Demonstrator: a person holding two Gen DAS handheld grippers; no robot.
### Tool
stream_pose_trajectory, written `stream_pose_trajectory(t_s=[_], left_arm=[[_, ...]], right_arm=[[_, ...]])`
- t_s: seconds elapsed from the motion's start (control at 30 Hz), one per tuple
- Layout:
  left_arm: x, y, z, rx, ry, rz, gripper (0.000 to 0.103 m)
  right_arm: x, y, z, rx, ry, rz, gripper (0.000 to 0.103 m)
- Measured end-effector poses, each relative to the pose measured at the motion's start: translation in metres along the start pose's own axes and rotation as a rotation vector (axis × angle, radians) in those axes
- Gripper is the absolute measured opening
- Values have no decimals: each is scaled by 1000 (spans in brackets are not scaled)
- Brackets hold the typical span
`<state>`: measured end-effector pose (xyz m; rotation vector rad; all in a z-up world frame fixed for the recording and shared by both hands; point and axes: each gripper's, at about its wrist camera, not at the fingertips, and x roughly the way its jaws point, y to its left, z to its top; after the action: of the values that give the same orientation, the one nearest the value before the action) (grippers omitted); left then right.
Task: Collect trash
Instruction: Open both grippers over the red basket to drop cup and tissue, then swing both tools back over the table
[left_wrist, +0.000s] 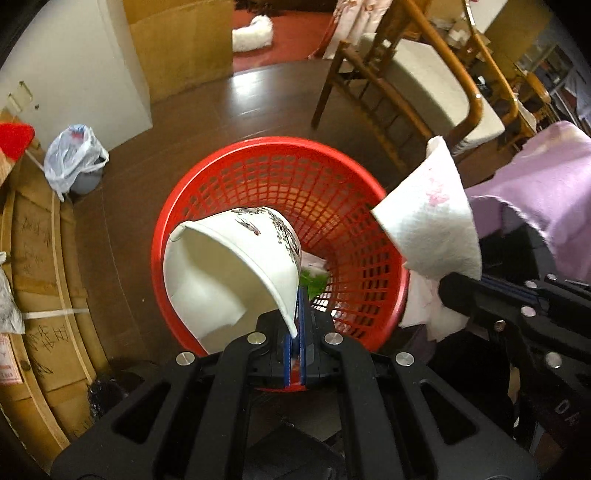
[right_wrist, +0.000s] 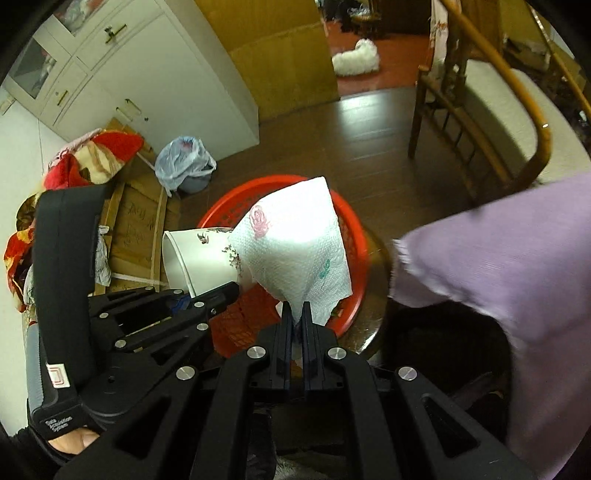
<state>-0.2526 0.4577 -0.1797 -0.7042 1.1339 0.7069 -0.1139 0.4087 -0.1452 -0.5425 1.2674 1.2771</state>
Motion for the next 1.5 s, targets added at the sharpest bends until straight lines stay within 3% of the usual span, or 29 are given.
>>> stream_pose_trajectory(t_s=[0.23, 0.33, 0.47, 0.63, 0.77, 1.0, 1.2, 1.5], left_arm=[[11, 6, 6, -32, 29, 11, 9], [10, 3, 7, -33, 33, 18, 10], [5, 4, 8, -46, 20, 30, 29], [-8, -1, 6, -27, -17, 58, 33], [-26, -8, 5, -6, -61, 68, 41], [-71, -31, 3, 43, -163, 50, 52], [-109, -63, -2, 111, -249, 33, 63], [-139, -130, -19, 248, -300, 15, 71]], right_arm=[[25, 3, -1, -30, 23, 9, 10], [28, 0, 1, -31, 23, 2, 26], [22, -7, 1, -12, 8, 2, 33], [1, -10, -6, -15, -21, -17, 34], [-32, -8, -17, -27, -86, -55, 50], [-98, -6, -41, -86, -201, -162, 64], [-170, -39, -74, -15, -322, -206, 71], [-259, -100, -137, 117, -490, -308, 87]])
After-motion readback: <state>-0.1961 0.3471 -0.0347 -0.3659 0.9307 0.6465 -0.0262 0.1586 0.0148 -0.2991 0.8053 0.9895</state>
